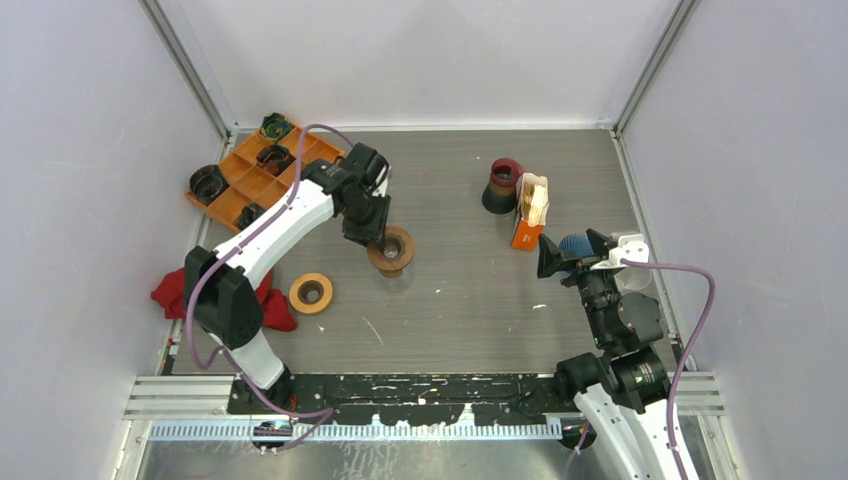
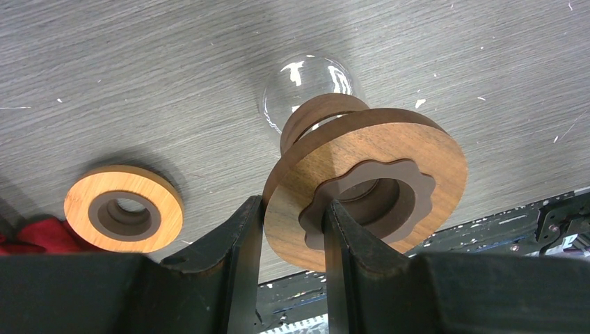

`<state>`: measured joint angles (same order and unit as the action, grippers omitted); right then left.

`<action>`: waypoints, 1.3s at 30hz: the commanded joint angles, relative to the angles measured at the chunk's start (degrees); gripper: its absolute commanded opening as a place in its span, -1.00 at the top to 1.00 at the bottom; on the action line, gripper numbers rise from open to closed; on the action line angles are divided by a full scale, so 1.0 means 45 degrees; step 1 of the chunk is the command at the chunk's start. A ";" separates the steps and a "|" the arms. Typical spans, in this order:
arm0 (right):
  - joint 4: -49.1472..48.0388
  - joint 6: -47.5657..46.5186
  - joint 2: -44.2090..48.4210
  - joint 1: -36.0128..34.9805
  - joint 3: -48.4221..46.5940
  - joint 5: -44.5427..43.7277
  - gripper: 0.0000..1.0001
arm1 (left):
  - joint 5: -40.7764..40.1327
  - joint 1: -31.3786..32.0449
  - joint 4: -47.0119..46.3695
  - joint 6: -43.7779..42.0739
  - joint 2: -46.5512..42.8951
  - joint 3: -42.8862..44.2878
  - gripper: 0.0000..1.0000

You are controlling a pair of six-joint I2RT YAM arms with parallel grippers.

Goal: Place the coffee filter in the dripper
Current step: Place the connecting ring on the coffee server.

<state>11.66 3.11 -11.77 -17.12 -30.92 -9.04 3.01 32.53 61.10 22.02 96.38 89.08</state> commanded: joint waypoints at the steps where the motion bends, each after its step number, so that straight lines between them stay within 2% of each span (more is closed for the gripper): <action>1: -0.0560 -0.0103 -0.0084 0.0055 -0.0082 0.0075 -1.00 | -0.0169 0.0080 -0.0018 -0.0166 0.0046 0.0512 0.39; 10: -0.0560 -0.0092 -0.0060 0.0046 -0.0076 0.0075 -1.00 | -0.0022 0.0113 -0.0172 -0.0118 0.0193 0.0493 0.30; 25: -0.0543 -0.0009 -0.0145 0.0052 -0.0162 0.0107 -1.00 | -0.0339 0.0175 -0.0255 0.0123 -0.0618 0.0396 -0.06; 29: -0.0364 0.0205 -0.0347 0.0050 -0.0391 -0.0107 -1.00 | -0.0831 0.0172 -0.0411 0.0227 -0.1343 0.0160 -0.12; 33: 0.0222 0.0545 -0.0877 0.0046 -0.0903 -0.0659 -1.00 | -0.1462 0.0170 -0.1140 0.0438 -0.2575 -0.0885 -0.23; 39: 0.1900 0.0153 -0.2783 0.0054 -0.2263 -0.0641 -1.00 | -0.2986 0.0168 -0.1768 0.0267 -0.4861 -0.2195 -0.49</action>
<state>16.64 4.40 -19.55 -17.12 -35.53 -10.85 -4.34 33.04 57.36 23.55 81.38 81.82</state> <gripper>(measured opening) 0.999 0.709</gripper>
